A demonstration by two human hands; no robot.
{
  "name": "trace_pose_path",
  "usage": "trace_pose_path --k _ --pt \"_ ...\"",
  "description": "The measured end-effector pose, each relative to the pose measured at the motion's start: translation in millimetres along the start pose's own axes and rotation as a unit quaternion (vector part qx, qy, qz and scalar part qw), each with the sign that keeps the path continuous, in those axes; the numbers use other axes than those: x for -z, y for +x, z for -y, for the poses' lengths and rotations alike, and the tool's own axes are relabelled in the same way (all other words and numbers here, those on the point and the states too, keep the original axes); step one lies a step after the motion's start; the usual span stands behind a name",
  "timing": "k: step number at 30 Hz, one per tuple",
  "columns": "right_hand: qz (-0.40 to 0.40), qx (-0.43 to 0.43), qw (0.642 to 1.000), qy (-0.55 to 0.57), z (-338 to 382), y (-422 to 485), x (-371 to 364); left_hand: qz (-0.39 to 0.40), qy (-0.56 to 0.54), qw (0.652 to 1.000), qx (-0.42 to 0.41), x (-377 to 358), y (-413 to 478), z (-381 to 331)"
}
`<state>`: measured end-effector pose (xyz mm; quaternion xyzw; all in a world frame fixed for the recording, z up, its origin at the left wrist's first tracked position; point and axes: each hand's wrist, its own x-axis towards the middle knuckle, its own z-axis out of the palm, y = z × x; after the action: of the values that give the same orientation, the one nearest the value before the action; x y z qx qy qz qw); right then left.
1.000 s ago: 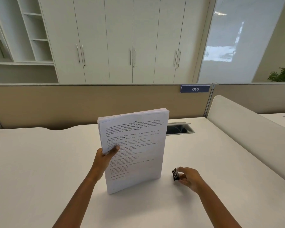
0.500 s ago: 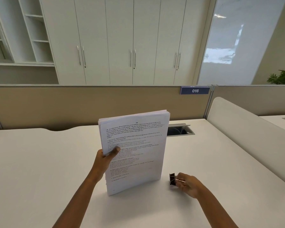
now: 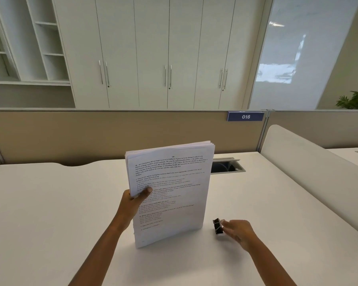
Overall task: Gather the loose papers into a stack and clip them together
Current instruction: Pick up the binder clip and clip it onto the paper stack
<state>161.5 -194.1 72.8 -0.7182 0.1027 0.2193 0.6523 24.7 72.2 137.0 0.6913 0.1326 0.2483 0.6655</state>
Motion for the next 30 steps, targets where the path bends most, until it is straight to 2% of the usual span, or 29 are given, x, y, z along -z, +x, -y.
trace_pose_path --k 4,7,10,15,18,24,30 --pt "0.005 0.039 0.999 -0.017 35.5 -9.3 2.3 0.002 0.002 1.0 -0.002 -0.4 0.7 -1.1" --pt "0.047 0.062 0.994 0.072 64.5 -15.7 3.6 -0.001 0.0 1.0 -0.006 -0.4 0.7 -1.0" --pt "0.101 0.041 0.969 0.22 86.4 -23.6 2.4 -0.012 -0.005 1.0 -0.005 -1.0 -0.1 -0.6" --pt "0.137 0.033 0.942 0.304 108.4 -45.2 -5.1 -0.037 -0.009 0.999 -0.008 -4.9 2.4 -0.3" --pt "0.142 0.067 0.947 0.28 115.3 -57.9 -10.8 -0.05 0.0 0.999 -0.017 -7.3 3.6 -1.6" --pt "0.144 0.207 0.95 0.186 135.7 -76.5 -18.5 -0.051 -0.013 0.998 -0.029 -11.3 3.5 -6.7" --pt "0.079 0.329 0.94 0.044 152.6 -100.5 -29.6 -0.056 -0.019 0.998 -0.023 -12.4 3.6 -4.5"
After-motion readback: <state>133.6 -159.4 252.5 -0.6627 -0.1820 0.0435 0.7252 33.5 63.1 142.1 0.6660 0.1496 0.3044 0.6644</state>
